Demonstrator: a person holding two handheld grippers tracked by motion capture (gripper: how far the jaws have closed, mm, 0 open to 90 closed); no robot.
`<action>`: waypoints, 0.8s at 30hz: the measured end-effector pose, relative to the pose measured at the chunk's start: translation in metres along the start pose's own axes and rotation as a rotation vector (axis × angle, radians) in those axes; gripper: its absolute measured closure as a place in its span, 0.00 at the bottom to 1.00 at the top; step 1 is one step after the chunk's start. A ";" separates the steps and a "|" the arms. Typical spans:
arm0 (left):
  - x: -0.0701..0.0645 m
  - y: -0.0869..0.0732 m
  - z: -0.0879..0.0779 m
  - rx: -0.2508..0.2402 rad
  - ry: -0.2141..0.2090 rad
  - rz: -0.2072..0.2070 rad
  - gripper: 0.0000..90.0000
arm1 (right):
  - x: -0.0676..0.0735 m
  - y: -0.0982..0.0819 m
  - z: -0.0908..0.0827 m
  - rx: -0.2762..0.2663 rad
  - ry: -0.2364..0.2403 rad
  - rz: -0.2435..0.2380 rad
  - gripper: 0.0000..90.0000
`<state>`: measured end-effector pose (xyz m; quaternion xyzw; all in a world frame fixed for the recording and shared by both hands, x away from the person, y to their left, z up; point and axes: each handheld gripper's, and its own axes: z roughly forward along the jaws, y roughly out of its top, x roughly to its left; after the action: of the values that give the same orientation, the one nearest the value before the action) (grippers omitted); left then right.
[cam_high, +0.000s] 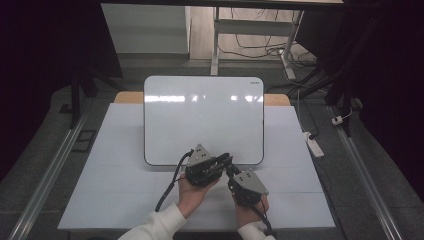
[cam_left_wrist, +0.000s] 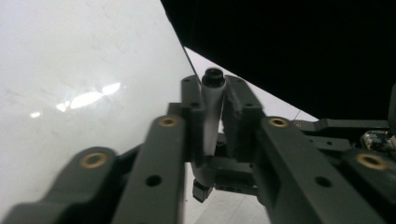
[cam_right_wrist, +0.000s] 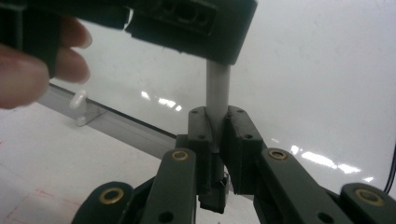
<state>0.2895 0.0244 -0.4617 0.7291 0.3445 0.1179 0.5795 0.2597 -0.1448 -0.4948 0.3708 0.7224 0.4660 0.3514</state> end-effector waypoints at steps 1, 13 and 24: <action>0.001 0.000 -0.001 -0.002 -0.003 0.004 0.79 | 0.000 0.000 0.000 -0.001 0.004 -0.003 0.89; 0.034 -0.007 -0.065 0.059 0.087 0.103 0.52 | -0.020 0.009 -0.006 -0.020 0.011 0.046 0.89; 0.062 -0.053 -0.146 0.224 0.240 0.161 0.47 | -0.072 0.025 0.009 0.059 -0.004 0.247 0.89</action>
<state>0.2318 0.1805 -0.4806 0.7949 0.3627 0.2111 0.4382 0.3072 -0.1958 -0.4625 0.4680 0.6841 0.4834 0.2817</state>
